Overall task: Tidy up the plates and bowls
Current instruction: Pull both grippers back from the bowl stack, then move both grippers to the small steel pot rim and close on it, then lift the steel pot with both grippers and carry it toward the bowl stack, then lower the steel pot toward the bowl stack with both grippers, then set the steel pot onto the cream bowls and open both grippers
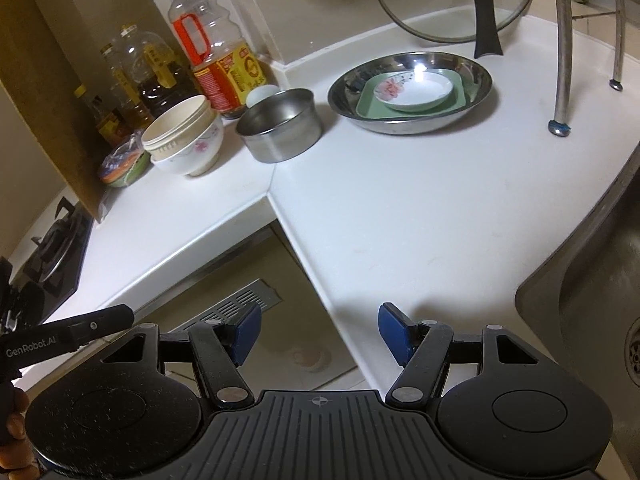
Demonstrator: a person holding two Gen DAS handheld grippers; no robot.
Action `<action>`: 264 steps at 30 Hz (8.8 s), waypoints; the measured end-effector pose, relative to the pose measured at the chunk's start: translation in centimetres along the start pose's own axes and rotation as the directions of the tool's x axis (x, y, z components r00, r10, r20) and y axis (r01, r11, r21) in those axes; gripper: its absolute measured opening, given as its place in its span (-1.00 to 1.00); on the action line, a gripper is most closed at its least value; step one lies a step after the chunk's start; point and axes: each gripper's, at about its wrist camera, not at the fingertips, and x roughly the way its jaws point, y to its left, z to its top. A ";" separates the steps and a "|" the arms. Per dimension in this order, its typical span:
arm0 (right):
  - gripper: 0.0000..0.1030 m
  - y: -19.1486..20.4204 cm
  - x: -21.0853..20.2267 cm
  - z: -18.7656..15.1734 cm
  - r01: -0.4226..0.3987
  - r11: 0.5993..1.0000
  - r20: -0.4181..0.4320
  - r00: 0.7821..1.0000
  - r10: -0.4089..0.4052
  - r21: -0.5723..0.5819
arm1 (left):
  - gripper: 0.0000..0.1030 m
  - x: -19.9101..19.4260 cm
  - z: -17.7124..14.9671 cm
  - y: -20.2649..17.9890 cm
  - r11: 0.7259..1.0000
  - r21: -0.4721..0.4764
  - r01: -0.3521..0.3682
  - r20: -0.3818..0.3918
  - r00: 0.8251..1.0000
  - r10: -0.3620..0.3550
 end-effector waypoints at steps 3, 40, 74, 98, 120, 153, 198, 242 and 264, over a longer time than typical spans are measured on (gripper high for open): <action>0.27 -0.4 0.7 0.7 0.009 1.000 0.012 1.000 -0.009 0.018 | -0.48 1.1 1.0 0.1 1.000 0.000 0.009 0.006 1.000 -0.009; -0.27 1.0 14.0 14.0 -0.030 0.979 0.227 0.974 -0.017 0.200 | -0.49 17.0 15.2 -1.7 0.995 0.008 0.103 0.081 0.991 -0.103; -0.76 1.5 14.9 13.6 -0.008 0.994 0.090 0.996 -0.003 0.113 | -0.71 16.5 13.6 -1.0 0.992 0.076 0.098 0.018 0.995 -0.099; -0.76 2.6 16.2 13.7 0.064 0.998 0.108 0.992 -0.065 0.019 | -0.87 17.6 14.4 -0.6 0.990 0.119 0.077 0.041 0.996 -0.082; -0.82 4.3 12.5 12.6 0.033 0.999 0.104 0.994 -0.033 0.004 | -0.87 13.0 12.4 0.1 0.990 0.119 0.078 0.081 0.993 -0.088; -0.82 12.0 8.4 14.9 -0.143 0.977 0.099 0.982 0.160 -0.160 | -0.85 3.4 13.2 4.3 1.000 0.001 -0.010 0.230 0.973 0.010; -0.82 13.8 19.2 22.6 -0.203 0.974 0.035 0.978 0.207 -0.097 | -0.84 11.1 21.4 9.2 0.997 -0.066 -0.027 0.195 0.980 0.039; -0.82 13.3 19.2 22.2 -0.215 0.973 0.026 0.976 0.218 -0.087 | -0.85 11.6 20.9 8.7 0.998 -0.053 -0.039 0.183 0.982 0.048; 0.35 8.8 9.4 13.0 -0.191 0.980 0.069 0.978 0.195 -0.054 | -0.61 4.6 12.6 6.3 0.998 0.022 -0.050 0.161 0.986 0.046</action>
